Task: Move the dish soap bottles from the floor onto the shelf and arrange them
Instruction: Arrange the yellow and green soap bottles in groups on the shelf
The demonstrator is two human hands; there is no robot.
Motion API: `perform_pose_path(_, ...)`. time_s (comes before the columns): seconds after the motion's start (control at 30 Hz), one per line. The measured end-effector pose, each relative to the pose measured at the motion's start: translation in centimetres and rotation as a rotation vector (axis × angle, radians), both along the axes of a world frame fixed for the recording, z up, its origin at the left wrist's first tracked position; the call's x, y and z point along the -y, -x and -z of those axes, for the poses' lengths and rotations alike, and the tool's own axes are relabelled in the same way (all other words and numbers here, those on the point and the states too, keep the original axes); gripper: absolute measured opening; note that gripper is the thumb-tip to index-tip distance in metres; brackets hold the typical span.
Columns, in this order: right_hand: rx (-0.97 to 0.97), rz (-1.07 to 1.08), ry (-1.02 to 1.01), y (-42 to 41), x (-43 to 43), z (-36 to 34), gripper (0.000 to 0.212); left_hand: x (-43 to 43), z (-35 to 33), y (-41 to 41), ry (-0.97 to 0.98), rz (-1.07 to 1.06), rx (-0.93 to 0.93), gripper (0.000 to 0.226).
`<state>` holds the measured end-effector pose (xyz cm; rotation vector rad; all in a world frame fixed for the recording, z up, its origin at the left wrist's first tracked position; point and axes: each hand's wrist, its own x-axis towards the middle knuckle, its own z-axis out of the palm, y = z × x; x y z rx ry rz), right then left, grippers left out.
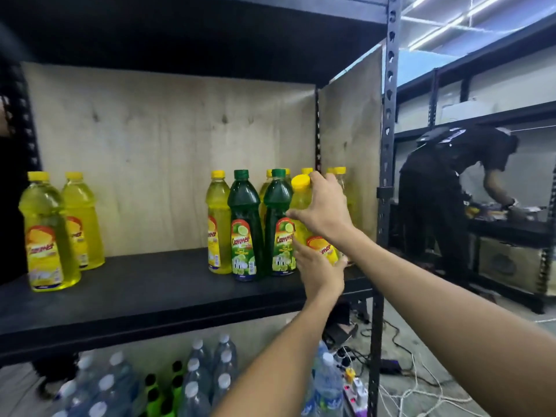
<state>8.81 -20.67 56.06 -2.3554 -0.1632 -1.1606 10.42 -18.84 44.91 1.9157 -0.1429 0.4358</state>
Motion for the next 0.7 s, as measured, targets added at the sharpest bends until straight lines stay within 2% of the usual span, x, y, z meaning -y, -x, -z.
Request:
perform_pose_path(0.1,0.052,-0.053,0.09,1.7,-2.3,0.5,0.065,-1.2,-1.1,1.6,-0.022,-0.085,-0.088,0.087)
perform_pose_path(0.13,0.068,-0.068,0.096,2.1,-3.2,0.4,0.064,-2.1,-1.3,1.9,-0.033,-0.123,-0.092,0.085)
perform_pose_path(0.23,0.088,-0.095,0.079,2.8,-6.7,-0.8,0.061,-6.5,-2.0,2.3,-0.006,-0.222,-0.026,0.094)
perform_pose_path(0.43,0.078,-0.232,-0.055,1.1,-17.2,-3.6,0.066,-21.4,-3.6,1.8,-0.236,-0.316,0.084,0.111)
perform_pose_path(0.5,0.042,-0.289,-0.099,0.0,-21.7,-4.2,0.071,-26.8,-3.9,1.2,-0.266,-0.366,0.138,0.106)
perform_pose_path(0.6,-0.007,-0.378,-0.132,-1.3,-28.8,-4.3,0.076,-34.7,-4.0,0.3,-0.337,-0.44,0.117,0.105)
perform_pose_path(0.7,-0.049,-0.45,-0.166,-2.4,-35.1,-3.9,0.075,-41.3,-3.8,-0.3,-0.319,-0.486,0.064,0.106)
